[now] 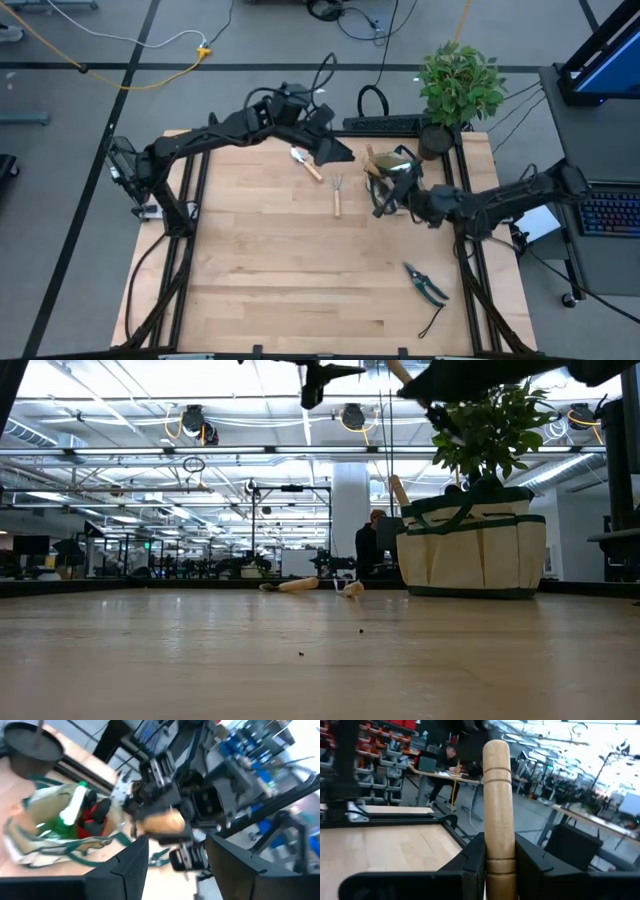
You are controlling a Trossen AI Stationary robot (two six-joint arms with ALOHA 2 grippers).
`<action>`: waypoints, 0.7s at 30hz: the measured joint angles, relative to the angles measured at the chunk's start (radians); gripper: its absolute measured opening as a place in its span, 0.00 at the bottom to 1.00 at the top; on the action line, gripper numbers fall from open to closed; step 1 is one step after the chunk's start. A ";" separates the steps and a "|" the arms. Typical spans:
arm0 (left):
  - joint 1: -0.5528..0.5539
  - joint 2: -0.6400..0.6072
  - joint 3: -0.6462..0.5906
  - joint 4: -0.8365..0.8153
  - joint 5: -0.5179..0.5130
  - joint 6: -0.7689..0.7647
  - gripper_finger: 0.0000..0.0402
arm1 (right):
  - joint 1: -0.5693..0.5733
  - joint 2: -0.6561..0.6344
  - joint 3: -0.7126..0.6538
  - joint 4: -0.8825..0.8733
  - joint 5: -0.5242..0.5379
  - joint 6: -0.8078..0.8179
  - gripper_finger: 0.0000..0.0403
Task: Pick & Place Garden tools in Gardening bag
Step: Put the bottom brown trowel into the gardening bag
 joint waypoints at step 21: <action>0.012 -0.009 -0.001 -0.268 -0.093 0.249 0.49 | -0.430 0.134 -0.001 0.075 -0.339 0.184 0.15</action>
